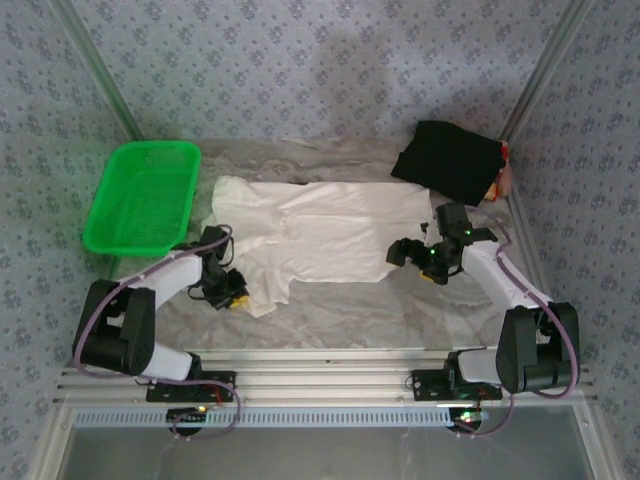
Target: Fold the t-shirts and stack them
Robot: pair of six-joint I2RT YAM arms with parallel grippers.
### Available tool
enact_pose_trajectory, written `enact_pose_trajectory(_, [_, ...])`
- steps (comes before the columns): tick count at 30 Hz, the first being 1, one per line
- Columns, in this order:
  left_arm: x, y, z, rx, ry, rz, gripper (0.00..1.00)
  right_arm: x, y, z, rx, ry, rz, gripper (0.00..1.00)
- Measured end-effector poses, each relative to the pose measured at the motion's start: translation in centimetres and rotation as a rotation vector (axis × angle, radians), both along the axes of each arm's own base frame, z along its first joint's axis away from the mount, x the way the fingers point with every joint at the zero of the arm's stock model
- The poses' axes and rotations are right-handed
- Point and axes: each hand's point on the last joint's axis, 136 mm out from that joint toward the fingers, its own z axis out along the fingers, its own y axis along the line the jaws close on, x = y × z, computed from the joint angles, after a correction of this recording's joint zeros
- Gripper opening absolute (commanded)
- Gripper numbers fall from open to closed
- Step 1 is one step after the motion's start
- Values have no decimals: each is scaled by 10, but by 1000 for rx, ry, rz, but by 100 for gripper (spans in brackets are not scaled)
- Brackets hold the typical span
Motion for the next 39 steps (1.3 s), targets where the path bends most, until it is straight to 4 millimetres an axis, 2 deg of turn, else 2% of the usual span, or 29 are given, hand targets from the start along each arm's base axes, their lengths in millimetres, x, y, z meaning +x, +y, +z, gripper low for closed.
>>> enact_pose_trajectory(4, [19, -8, 9, -29, -74, -21, 5, -1, 0, -1, 2, 3, 2, 98])
enact_pose_trajectory(13, [42, -26, 28, -58, -136, -75, 4, -1, 1, 0, 4, 1, 5, 98])
enact_pose_trajectory(21, [55, -41, 9, -67, -82, -108, 4, -1, 1, 0, 5, 1, 5, 98])
enact_pose_trajectory(25, [63, -47, 8, -82, -77, -122, 21, -1, 1, 0, 9, 1, 7, 98])
enact_pose_trajectory(28, [71, -55, 19, -107, -107, -131, 44, -1, 2, 0, 11, 1, 9, 98])
enact_pose_trajectory(29, [73, -58, 24, -116, -122, -134, 48, -1, 2, 0, 12, 1, 9, 98])
enact_pose_trajectory(35, [76, -63, 75, -189, -261, -101, 57, -2, 3, 1, 15, -1, 19, 98])
enact_pose_trajectory(37, [69, -62, 90, -212, -303, -82, 59, -2, 3, 1, 15, -1, 21, 99])
enact_pose_trajectory(39, [59, -57, 94, -231, -314, -55, 60, -2, 3, 1, 14, -2, 23, 99])
